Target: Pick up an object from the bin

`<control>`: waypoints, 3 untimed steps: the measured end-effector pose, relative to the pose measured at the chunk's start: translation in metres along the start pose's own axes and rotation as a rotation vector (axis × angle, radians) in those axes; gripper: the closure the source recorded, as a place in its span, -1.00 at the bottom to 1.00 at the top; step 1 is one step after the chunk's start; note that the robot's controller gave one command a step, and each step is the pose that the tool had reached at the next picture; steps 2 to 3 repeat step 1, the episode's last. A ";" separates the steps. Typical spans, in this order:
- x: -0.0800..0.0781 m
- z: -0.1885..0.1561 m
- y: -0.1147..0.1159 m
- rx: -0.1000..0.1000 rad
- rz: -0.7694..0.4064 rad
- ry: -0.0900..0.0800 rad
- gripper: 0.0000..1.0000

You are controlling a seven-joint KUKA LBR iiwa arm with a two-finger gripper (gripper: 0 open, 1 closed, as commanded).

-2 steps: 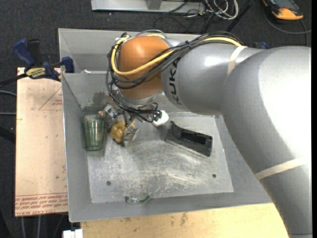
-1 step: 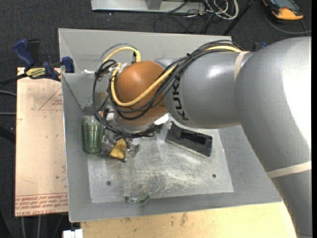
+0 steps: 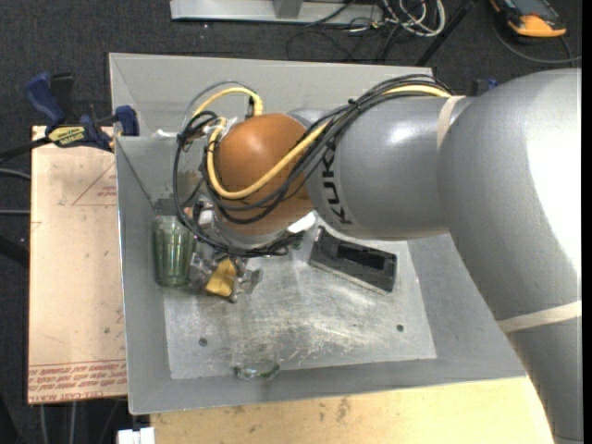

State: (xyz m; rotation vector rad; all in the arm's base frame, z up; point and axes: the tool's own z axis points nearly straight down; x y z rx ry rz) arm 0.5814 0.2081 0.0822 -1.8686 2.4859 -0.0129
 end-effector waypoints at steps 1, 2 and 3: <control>0.001 -0.029 0.007 -0.028 0.000 0.019 1.00; 0.001 -0.029 0.007 -0.028 0.000 0.019 1.00; 0.001 -0.029 0.007 -0.028 0.000 0.019 1.00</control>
Offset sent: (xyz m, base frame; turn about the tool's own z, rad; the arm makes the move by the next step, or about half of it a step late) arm 0.0045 0.0158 0.1265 0.0004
